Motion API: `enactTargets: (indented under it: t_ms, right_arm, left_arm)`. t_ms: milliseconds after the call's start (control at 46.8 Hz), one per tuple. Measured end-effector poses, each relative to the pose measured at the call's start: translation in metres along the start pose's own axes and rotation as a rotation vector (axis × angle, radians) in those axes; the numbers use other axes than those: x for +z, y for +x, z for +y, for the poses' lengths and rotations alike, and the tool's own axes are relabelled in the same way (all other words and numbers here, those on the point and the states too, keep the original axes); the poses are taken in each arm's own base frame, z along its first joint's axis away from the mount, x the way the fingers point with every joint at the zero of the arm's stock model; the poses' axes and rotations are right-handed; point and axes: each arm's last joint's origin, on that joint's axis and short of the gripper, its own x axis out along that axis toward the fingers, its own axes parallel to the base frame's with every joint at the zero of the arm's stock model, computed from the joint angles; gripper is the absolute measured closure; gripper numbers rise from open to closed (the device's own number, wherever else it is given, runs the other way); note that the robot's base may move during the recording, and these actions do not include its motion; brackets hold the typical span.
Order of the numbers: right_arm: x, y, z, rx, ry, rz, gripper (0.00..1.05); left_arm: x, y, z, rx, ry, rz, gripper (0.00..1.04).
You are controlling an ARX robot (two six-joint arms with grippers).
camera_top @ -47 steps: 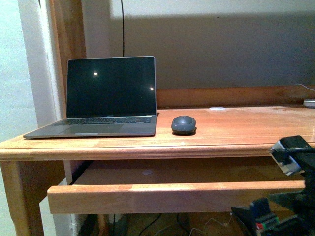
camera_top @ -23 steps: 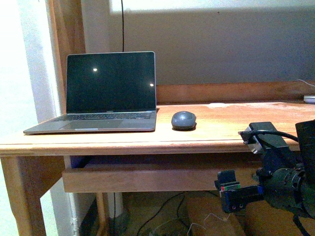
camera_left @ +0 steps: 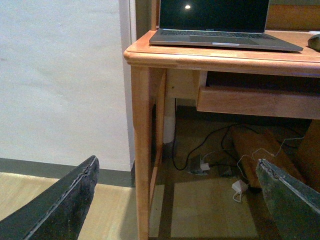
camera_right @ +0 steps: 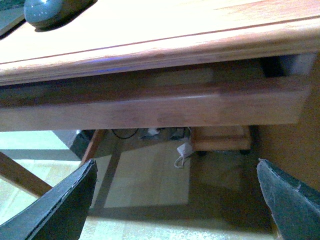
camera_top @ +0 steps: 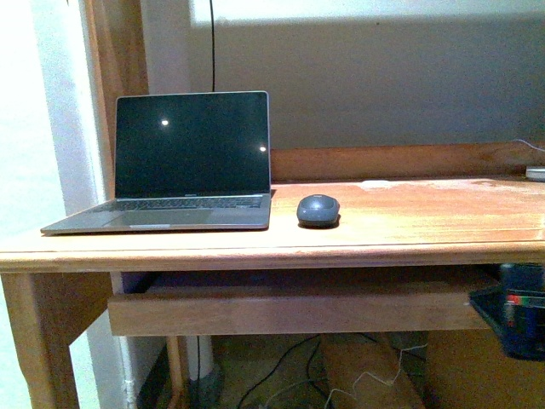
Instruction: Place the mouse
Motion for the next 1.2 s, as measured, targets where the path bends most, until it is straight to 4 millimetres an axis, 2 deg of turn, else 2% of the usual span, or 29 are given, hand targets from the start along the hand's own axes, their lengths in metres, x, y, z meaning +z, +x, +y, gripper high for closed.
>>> enactTargets:
  t_ms: [149,214,299,448,598,641,705,790,918,1153,1196]
  right_arm:
    - [-0.006,-0.051,-0.004,0.001,0.064,-0.016,0.07]
    - [-0.013,-0.070,-0.002,0.022,0.102,0.000,0.07]
    - [-0.031,-0.106,0.005,0.059,0.156,0.022,0.07]
    - [-0.049,-0.136,0.017,0.173,0.185,0.001,0.07]
    - [-0.069,-0.147,0.017,0.186,0.218,-0.020,0.09]
    - [-0.074,-0.150,0.017,0.076,0.147,-0.106,0.15]
    - [-0.070,-0.156,0.016,-0.082,0.042,-0.218,0.25]
    - [-0.067,-0.162,0.009,-0.221,-0.047,-0.277,0.39]
    - [-0.067,-0.163,0.003,-0.245,-0.125,-0.263,0.61]
    - [-0.066,-0.166,-0.007,-0.220,-0.158,-0.256,1.01]
    - [-0.066,-0.167,-0.010,-0.237,-0.160,-0.258,1.02]
  left_arm:
    - [0.000,0.000,0.000,0.000,0.000,0.000,0.08]
    - [0.000,0.000,0.000,0.000,0.000,0.000,0.08]
    - [0.000,0.000,0.000,0.000,0.000,0.000,0.08]
    - [0.000,0.000,0.000,0.000,0.000,0.000,0.08]
    - [0.000,0.000,0.000,0.000,0.000,0.000,0.08]
    - [0.000,0.000,0.000,0.000,0.000,0.000,0.08]
    - [0.000,0.000,0.000,0.002,0.000,0.000,0.08]
    - [0.000,0.000,0.000,0.002,0.000,0.000,0.08]
    - [0.000,0.000,0.000,0.001,0.000,0.000,0.08]
    - [0.000,0.000,0.000,0.001,0.000,0.000,0.08]
    - [0.000,0.000,0.000,0.000,0.001,0.000,0.08]
